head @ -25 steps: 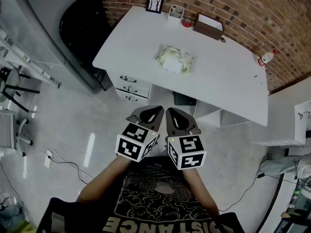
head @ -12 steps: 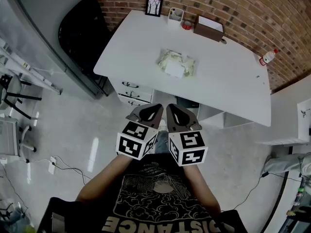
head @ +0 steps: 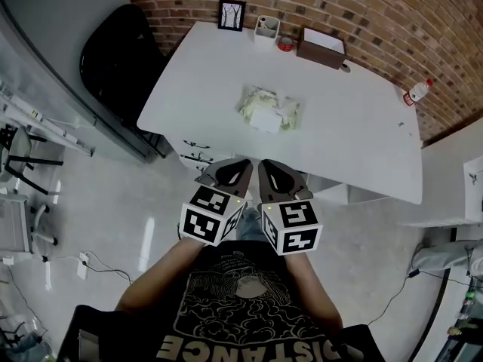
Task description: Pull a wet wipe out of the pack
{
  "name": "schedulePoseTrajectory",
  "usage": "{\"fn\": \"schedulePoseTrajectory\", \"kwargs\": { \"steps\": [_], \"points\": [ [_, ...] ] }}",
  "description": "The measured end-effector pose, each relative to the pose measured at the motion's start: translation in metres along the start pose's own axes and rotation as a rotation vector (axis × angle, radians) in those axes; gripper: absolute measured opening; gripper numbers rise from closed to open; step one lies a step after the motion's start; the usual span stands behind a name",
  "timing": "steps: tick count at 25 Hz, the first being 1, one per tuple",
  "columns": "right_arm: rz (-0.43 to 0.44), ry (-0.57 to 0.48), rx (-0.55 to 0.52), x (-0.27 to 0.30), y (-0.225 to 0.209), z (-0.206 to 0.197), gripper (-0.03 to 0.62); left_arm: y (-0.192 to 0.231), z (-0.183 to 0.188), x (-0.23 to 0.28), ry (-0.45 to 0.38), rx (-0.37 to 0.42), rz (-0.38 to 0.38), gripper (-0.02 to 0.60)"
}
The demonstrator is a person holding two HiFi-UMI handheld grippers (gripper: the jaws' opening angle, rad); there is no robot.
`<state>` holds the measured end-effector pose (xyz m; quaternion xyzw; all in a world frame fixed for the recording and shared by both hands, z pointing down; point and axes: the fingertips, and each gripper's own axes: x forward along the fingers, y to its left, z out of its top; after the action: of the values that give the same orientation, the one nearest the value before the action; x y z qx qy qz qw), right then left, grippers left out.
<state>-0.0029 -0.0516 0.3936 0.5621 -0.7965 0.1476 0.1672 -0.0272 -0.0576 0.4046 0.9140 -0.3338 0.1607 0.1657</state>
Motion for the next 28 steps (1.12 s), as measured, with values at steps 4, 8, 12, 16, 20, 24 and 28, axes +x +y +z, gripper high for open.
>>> {"fn": "schedulePoseTrajectory", "kwargs": {
  "steps": [4,8,12,16,20,24,28],
  "points": [
    [0.002,0.012,0.003,0.018,-0.015,0.002,0.020,0.010,0.006,0.021,0.011,-0.004,-0.004,0.011],
    [-0.001,0.027,0.006,0.036,-0.034,0.007,0.020,0.021,0.014,0.044,0.018,-0.012,-0.009,0.011],
    [0.000,0.047,0.004,0.054,-0.051,0.012,0.020,0.032,0.020,0.065,0.029,-0.019,-0.011,0.011],
    [0.006,0.065,0.004,0.073,-0.064,0.018,0.020,0.044,0.027,0.084,0.041,-0.026,-0.008,0.011],
    [0.011,0.084,0.004,0.091,-0.078,0.020,0.020,0.055,0.032,0.103,0.054,-0.034,-0.004,0.012],
    [0.014,0.098,-0.005,0.107,-0.092,0.022,0.020,0.062,0.036,0.122,0.062,-0.034,-0.002,0.012],
    [0.024,0.129,-0.015,0.123,-0.103,0.020,0.020,0.070,0.039,0.138,0.074,-0.043,0.006,0.012]
  ]
}}
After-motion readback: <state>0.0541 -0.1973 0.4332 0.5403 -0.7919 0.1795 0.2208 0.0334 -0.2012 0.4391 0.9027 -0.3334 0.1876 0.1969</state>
